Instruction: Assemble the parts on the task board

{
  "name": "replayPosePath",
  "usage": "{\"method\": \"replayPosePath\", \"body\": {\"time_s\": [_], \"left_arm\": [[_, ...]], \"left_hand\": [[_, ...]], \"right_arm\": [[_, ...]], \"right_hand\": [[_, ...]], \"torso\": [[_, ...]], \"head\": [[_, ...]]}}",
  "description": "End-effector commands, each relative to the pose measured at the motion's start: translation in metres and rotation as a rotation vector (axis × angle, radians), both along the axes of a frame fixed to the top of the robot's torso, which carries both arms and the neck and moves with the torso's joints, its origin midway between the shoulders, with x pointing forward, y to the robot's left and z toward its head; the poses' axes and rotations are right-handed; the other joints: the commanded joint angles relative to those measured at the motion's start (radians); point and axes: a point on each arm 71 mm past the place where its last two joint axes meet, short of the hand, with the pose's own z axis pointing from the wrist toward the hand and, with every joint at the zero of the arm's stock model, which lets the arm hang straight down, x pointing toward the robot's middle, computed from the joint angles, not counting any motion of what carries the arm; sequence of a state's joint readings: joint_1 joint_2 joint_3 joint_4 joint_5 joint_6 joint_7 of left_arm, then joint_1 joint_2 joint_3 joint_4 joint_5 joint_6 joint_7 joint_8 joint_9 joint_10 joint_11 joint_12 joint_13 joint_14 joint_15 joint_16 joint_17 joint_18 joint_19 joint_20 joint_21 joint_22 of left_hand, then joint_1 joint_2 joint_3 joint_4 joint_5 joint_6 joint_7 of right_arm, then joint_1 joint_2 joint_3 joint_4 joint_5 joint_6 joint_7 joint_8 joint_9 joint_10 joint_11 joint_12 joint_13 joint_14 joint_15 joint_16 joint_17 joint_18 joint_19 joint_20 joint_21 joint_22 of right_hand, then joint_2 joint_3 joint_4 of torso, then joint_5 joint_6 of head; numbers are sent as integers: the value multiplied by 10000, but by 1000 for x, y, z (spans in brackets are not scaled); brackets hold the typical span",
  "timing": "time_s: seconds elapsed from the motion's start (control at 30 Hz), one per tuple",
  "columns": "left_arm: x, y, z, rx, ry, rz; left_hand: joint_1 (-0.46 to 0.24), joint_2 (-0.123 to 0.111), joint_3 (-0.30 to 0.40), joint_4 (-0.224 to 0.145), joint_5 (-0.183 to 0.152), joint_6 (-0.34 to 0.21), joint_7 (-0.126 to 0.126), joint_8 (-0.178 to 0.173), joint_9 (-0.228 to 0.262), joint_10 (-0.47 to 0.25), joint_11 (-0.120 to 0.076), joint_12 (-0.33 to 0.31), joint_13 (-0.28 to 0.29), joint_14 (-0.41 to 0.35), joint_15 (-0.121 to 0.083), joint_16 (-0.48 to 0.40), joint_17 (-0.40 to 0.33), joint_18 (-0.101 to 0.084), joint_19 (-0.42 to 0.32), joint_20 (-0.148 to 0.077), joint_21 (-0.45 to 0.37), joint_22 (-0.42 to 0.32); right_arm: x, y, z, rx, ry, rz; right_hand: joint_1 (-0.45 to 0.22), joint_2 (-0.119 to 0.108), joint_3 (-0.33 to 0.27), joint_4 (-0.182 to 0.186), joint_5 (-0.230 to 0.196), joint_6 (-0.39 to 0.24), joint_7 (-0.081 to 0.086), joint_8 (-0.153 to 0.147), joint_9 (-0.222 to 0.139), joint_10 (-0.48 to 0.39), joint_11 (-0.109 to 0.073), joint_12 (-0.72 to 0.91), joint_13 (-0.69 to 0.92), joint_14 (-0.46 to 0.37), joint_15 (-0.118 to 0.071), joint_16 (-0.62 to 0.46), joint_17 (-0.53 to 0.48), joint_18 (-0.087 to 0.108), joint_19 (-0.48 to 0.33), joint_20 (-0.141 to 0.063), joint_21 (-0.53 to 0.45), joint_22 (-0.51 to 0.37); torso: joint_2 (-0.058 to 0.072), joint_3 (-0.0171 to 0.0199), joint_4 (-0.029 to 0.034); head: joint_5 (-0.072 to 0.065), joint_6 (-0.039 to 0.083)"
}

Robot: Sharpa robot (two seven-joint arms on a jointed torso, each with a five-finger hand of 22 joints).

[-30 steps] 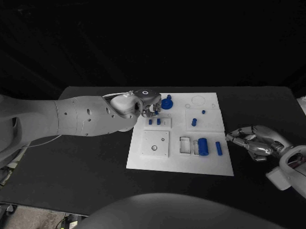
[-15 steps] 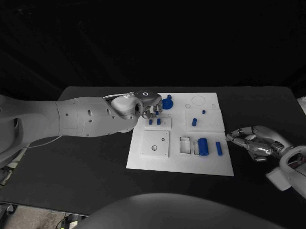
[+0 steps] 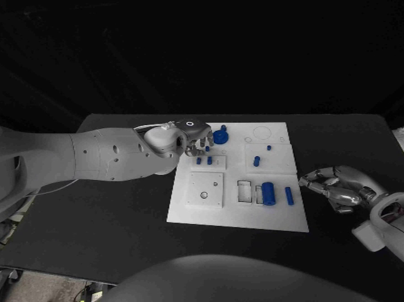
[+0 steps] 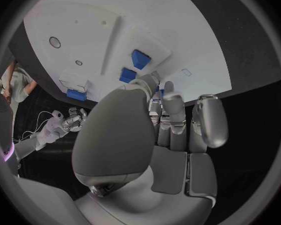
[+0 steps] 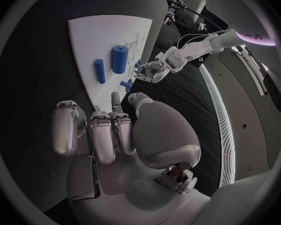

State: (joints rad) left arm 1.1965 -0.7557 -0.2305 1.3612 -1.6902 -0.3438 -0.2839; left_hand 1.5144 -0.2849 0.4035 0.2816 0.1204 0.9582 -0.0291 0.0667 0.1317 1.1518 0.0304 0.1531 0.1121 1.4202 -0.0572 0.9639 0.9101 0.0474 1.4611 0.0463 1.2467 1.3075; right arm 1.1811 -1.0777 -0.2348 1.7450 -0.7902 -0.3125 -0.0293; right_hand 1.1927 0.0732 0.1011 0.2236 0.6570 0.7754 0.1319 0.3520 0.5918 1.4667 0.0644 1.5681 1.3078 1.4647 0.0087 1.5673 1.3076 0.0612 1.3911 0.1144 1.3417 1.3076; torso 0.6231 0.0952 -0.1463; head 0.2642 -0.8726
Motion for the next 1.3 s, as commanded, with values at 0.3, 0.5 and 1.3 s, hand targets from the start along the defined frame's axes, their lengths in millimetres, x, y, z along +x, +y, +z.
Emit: {"method": "replayPosePath", "body": {"time_s": [0.3, 0.5, 1.3], "left_arm": [[-15, 19, 43, -1332, -2163, -405], [-16, 43, 78, -2577, -2715, -157], [-15, 67, 98, -8698, -1954, 1392]], "left_hand": [[-218, 723, -3952, 129, 71, -1568, -716, 105, -361, -1750, 215, -182, 282, -15, 127, 188, -14, 158, 57, 164, -115, 1783], [251, 617, -4231, 134, 363, -1254, -644, 297, -338, -2923, 328, -331, 49, -136, 197, 20, -220, 191, -9, 234, -331, 1738], [1226, 1347, -2387, 114, 1172, 870, 1018, 517, -410, -2951, 561, 1179, -284, -14, 317, 627, 262, 133, 122, 332, 4, 1830]], "right_arm": [[5, -3, 17, 74, -949, -123], [19, 4, 45, 86, -2131, 79], [101, 63, 42, -5090, -5177, 2865]], "right_hand": [[441, -341, -202, -353, -2192, 140, -58, 43, -165, 702, -108, -239, 2378, 1061, -91, 35, 2632, 184, -469, -34, -604, 1568], [1606, -534, 339, -966, -2246, 367, -48, -333, -805, -4587, -133, -6233, -2521, 703, -155, -377, 2227, 269, -765, -109, -1115, 1427], [2024, -1935, 2619, -1636, -3854, 310, 67, -1938, -2426, -5663, 550, -12382, -8305, -18, 427, -1156, 1374, 442, -1434, 400, -2265, 1190]], "torso": [[-4, -5, 6], [-14, -8, 6], [27, -26, 11]], "head": [[2, 0], [21, 0], [-280, 0]]}}
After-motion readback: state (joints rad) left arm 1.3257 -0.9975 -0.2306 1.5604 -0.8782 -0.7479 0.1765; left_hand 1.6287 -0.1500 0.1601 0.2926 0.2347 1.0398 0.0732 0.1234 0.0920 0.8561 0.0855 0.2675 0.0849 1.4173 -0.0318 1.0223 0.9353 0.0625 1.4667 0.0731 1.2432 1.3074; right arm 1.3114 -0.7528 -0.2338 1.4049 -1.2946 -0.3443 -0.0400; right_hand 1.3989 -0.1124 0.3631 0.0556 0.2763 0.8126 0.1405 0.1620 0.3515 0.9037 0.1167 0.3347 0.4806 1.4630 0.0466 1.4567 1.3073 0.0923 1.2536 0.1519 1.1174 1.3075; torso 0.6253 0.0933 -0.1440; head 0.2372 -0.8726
